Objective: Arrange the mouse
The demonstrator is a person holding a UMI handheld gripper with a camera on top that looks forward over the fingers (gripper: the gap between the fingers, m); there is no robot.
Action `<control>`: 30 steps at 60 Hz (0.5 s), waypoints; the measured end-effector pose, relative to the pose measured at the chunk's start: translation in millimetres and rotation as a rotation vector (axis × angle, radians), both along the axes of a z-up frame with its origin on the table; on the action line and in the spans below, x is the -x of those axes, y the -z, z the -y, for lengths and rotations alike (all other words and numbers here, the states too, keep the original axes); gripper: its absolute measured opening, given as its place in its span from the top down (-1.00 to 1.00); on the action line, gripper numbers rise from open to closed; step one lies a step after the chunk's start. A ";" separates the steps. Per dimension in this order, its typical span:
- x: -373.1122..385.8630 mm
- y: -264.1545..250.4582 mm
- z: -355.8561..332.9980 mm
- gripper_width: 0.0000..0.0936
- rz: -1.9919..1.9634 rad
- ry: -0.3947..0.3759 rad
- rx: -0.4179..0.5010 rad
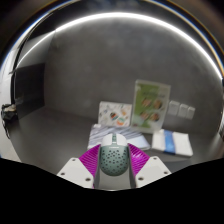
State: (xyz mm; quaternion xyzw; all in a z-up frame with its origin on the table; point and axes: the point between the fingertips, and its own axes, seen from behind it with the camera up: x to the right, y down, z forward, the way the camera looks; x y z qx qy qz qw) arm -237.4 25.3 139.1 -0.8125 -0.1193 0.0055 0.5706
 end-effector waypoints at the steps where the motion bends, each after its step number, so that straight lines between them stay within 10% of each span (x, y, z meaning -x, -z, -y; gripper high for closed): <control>1: -11.0 -13.3 2.6 0.11 0.001 0.005 -0.024; 10: -164.0 -66.3 17.7 0.12 0.048 0.169 -0.122; 19: -276.5 27.8 28.7 0.12 -0.019 0.307 0.069; 30: -298.2 119.4 17.1 0.12 -0.073 0.275 0.212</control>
